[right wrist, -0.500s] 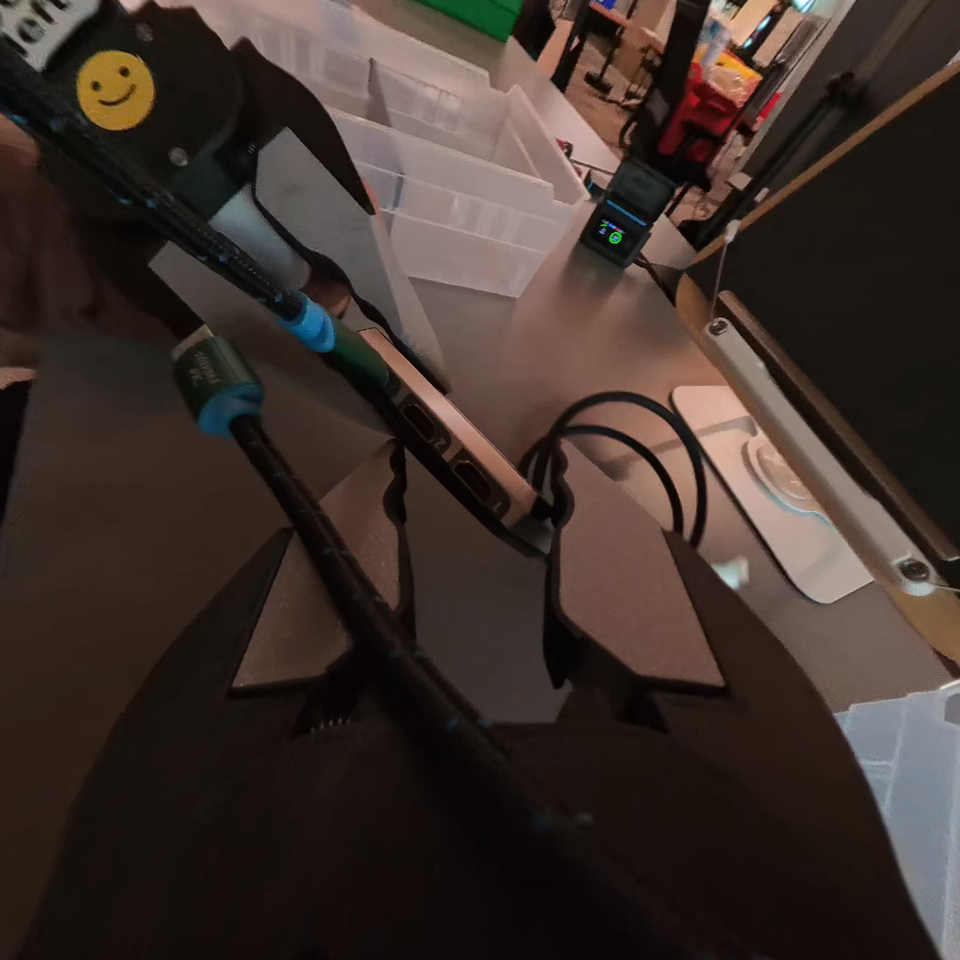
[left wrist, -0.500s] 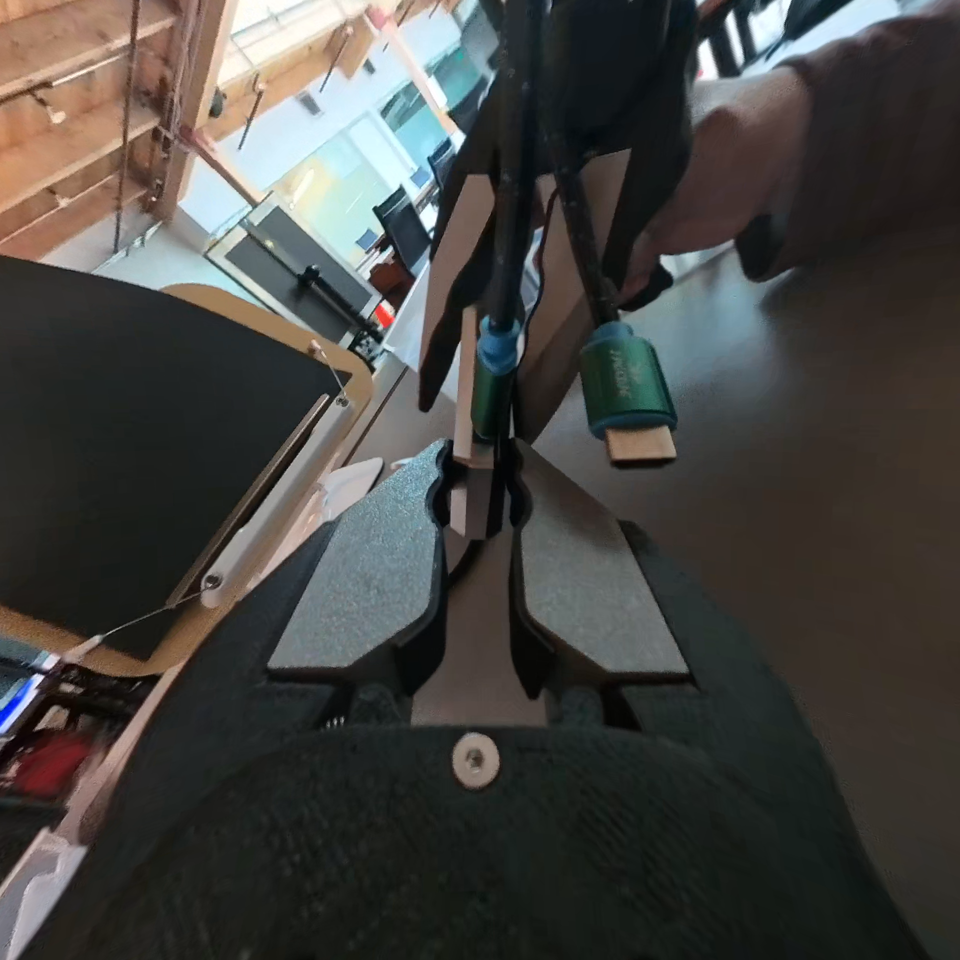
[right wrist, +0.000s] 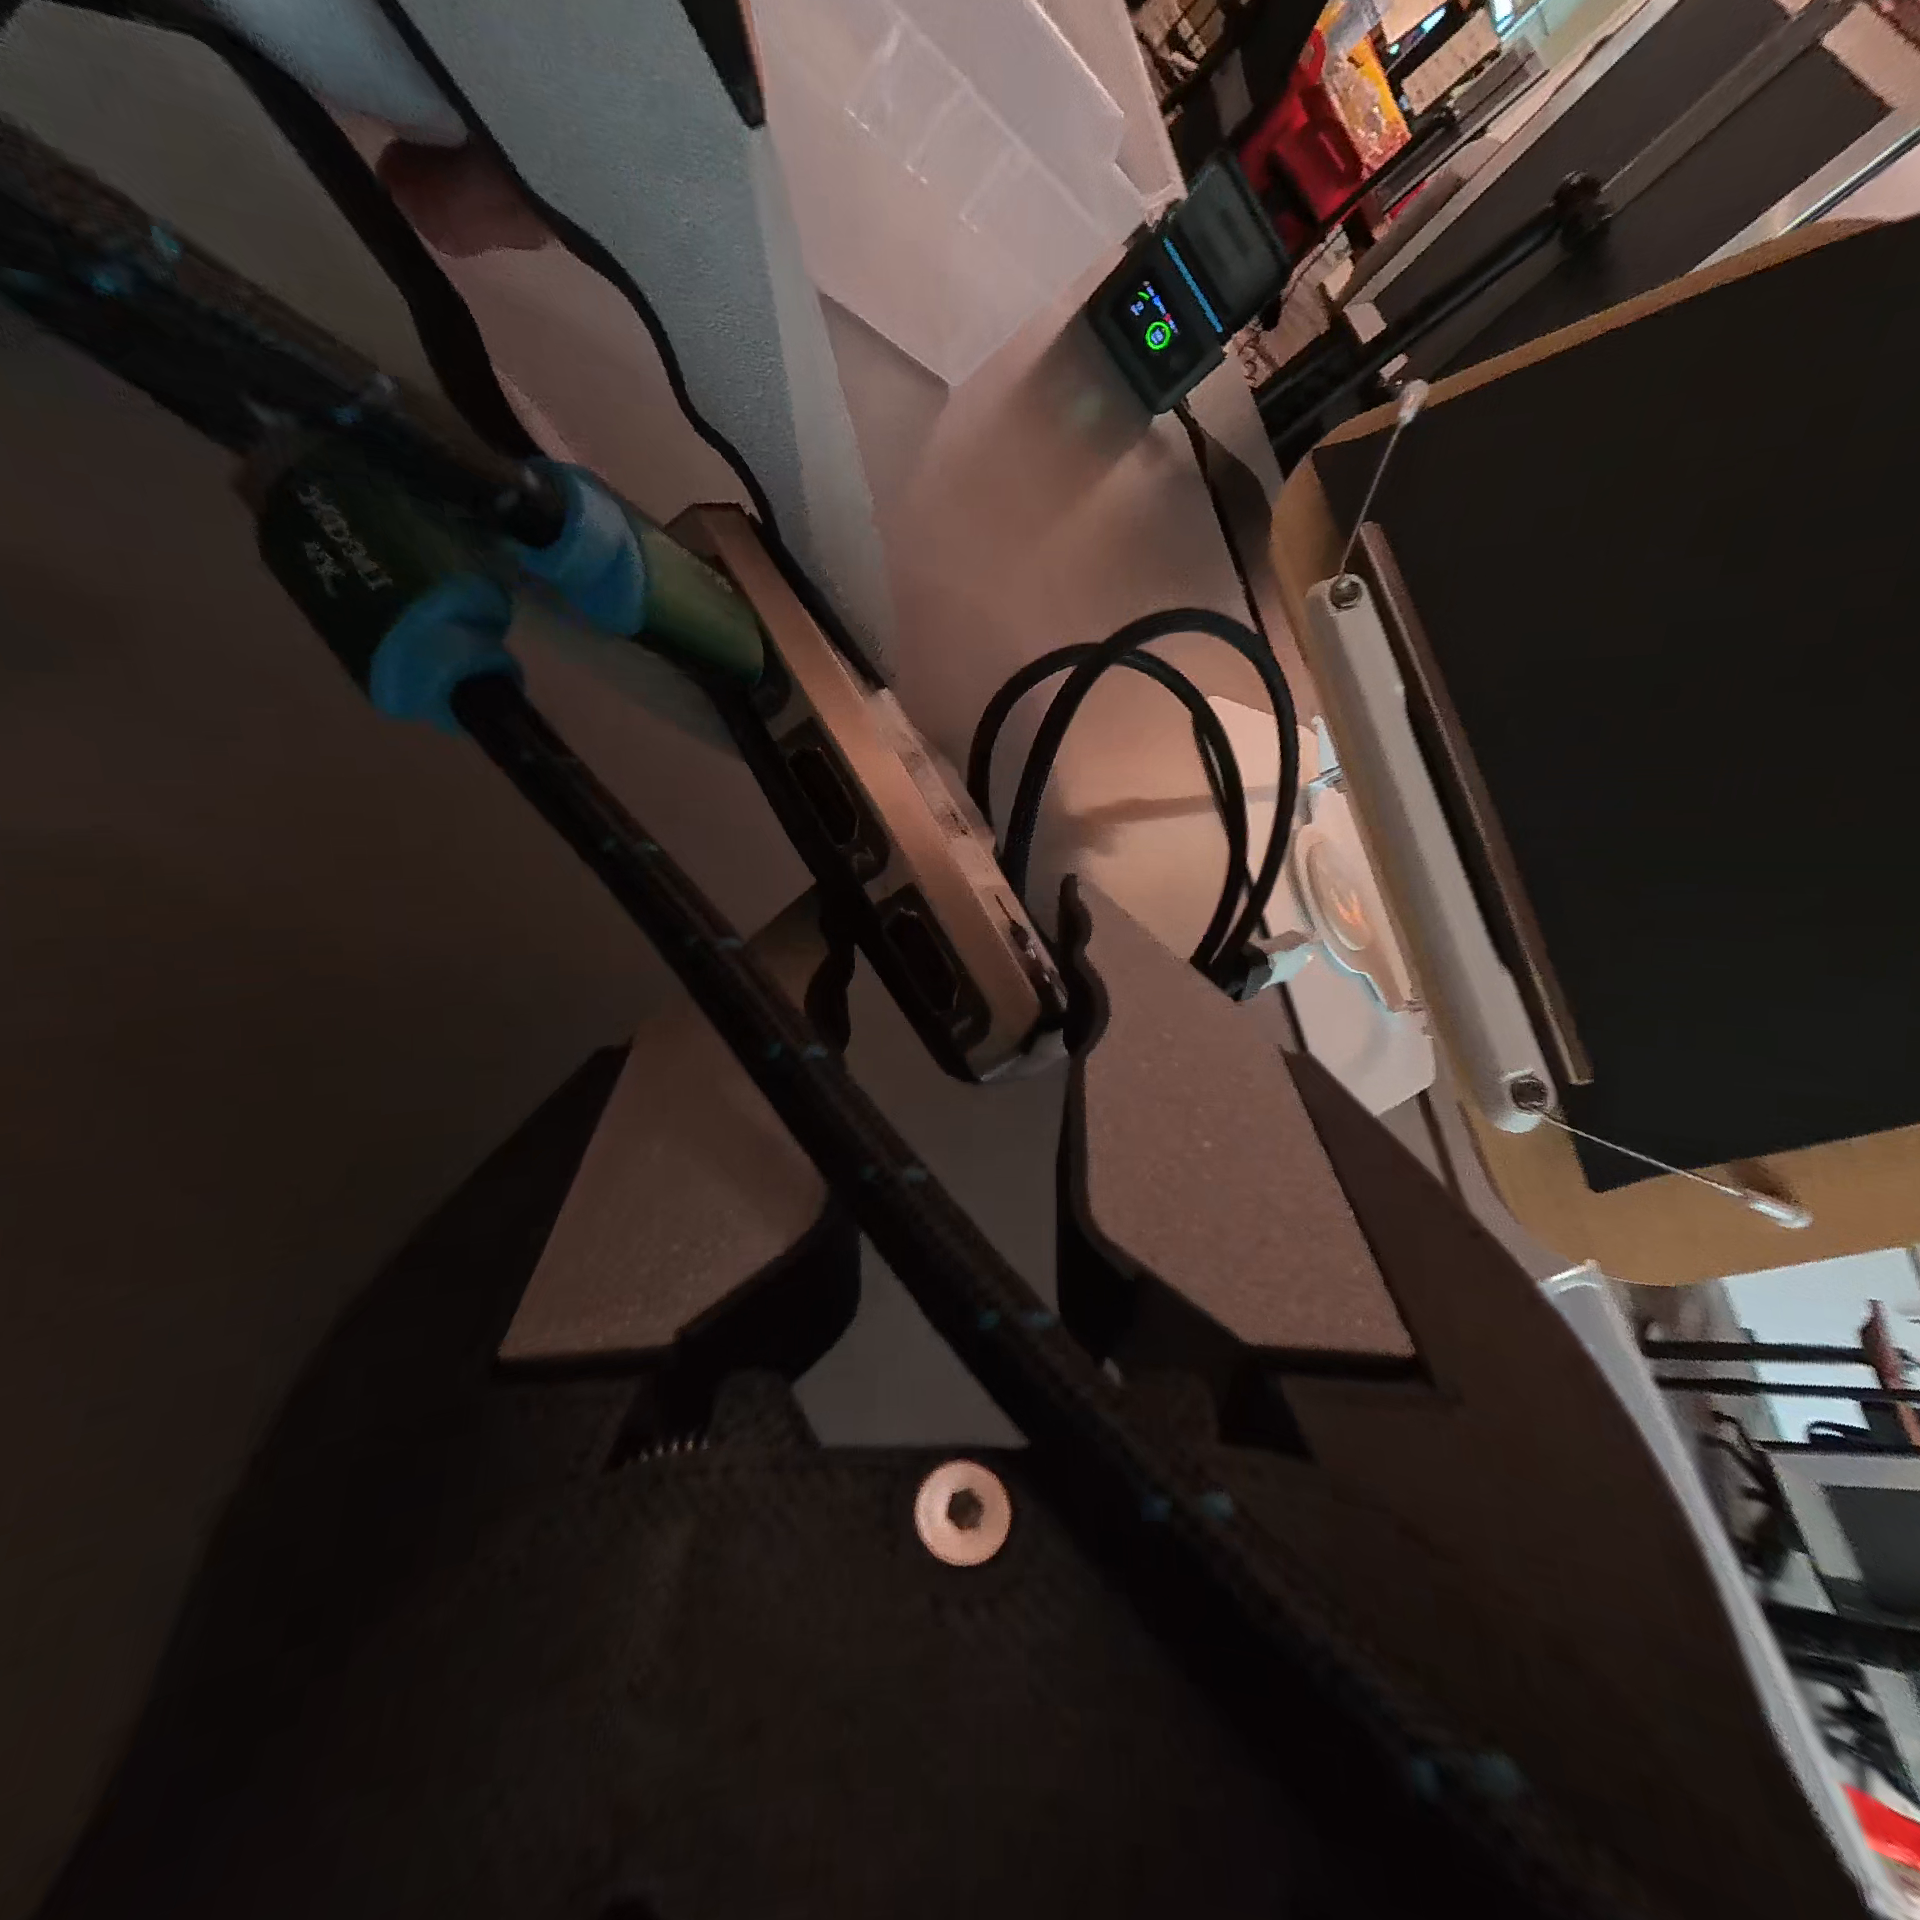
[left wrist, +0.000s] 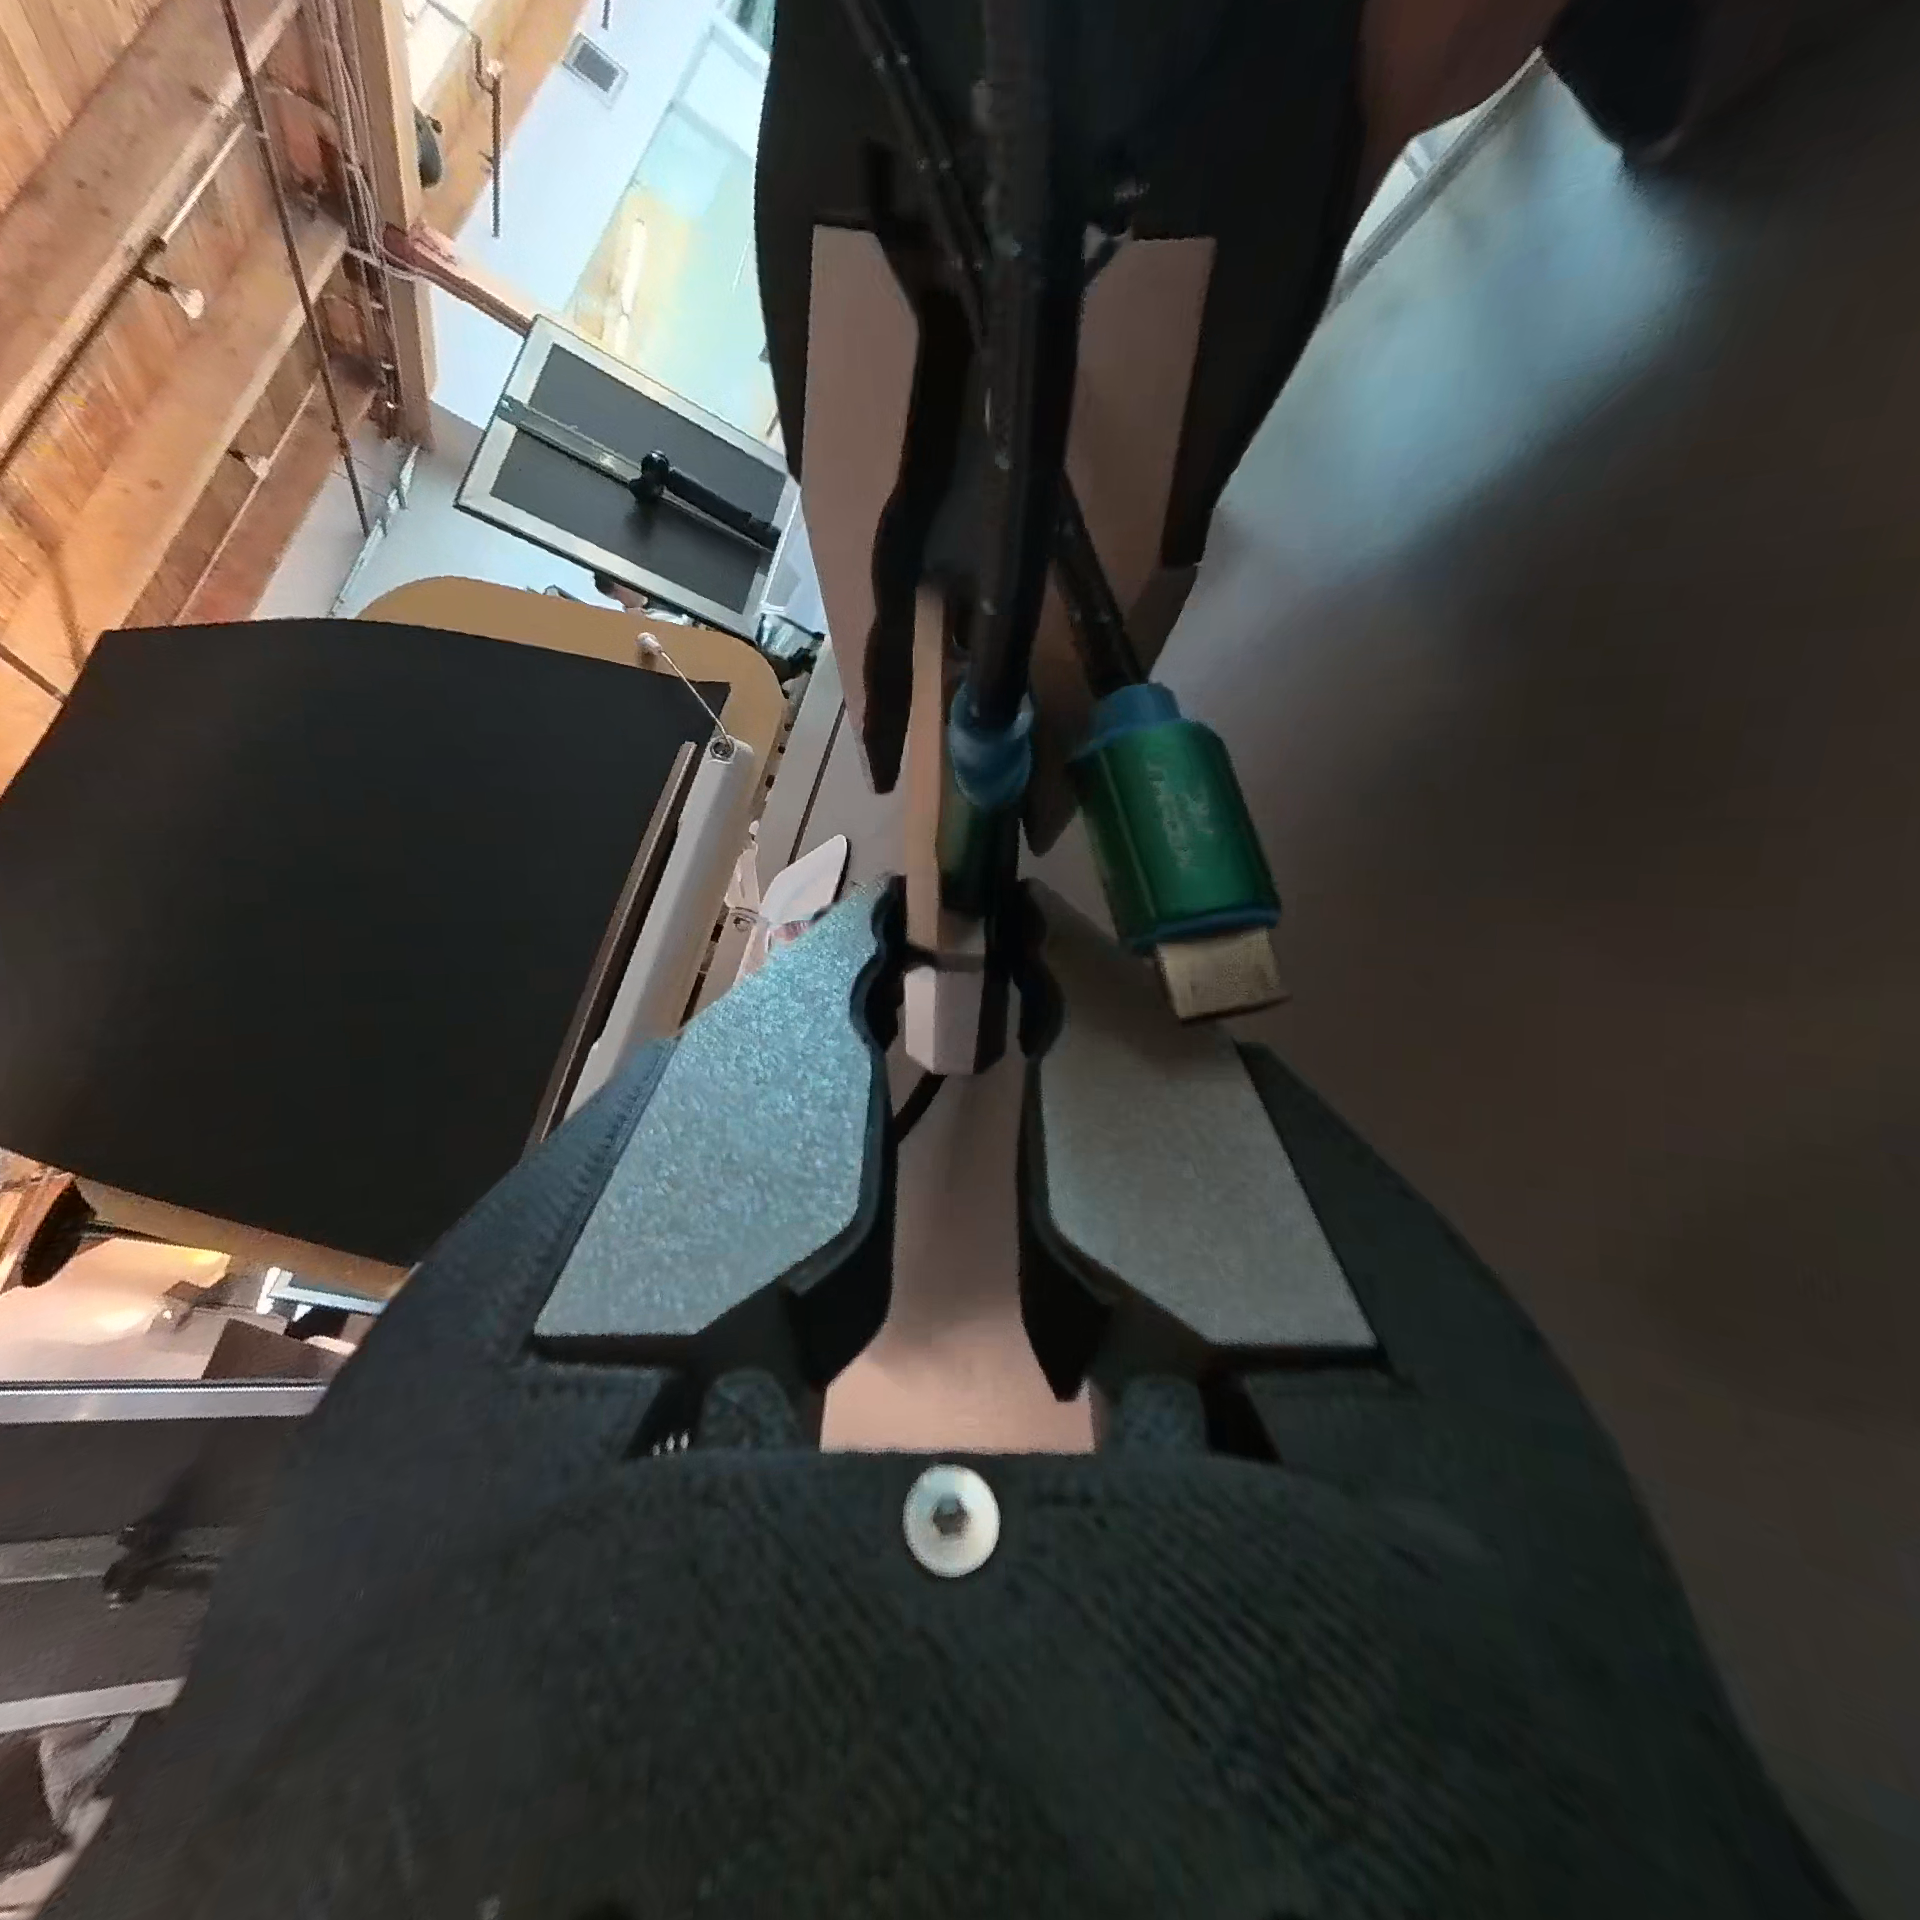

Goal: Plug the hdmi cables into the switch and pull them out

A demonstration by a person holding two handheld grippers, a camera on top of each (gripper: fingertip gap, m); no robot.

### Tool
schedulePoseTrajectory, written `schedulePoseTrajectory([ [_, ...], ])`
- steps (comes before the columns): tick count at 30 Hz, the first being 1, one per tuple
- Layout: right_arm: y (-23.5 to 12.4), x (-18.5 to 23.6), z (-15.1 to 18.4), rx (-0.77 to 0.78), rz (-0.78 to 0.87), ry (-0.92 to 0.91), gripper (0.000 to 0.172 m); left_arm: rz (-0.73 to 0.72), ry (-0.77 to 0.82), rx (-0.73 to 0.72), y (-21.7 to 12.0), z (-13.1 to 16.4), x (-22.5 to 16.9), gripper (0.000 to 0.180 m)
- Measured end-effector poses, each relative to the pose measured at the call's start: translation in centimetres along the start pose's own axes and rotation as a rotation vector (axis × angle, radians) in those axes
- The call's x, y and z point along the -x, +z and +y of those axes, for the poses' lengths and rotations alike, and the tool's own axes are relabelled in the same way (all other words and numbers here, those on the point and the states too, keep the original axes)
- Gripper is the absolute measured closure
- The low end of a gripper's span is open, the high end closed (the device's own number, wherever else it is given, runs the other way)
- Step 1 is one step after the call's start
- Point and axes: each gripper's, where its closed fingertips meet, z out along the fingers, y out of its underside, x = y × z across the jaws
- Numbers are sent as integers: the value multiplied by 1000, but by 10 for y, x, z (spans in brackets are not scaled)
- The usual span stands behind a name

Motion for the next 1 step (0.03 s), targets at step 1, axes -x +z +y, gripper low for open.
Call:
schedulePoseTrajectory([
  [1, 1, -1, 1, 10, 13, -18, 137, 2, -1, 6, 0, 1, 0, 163],
])
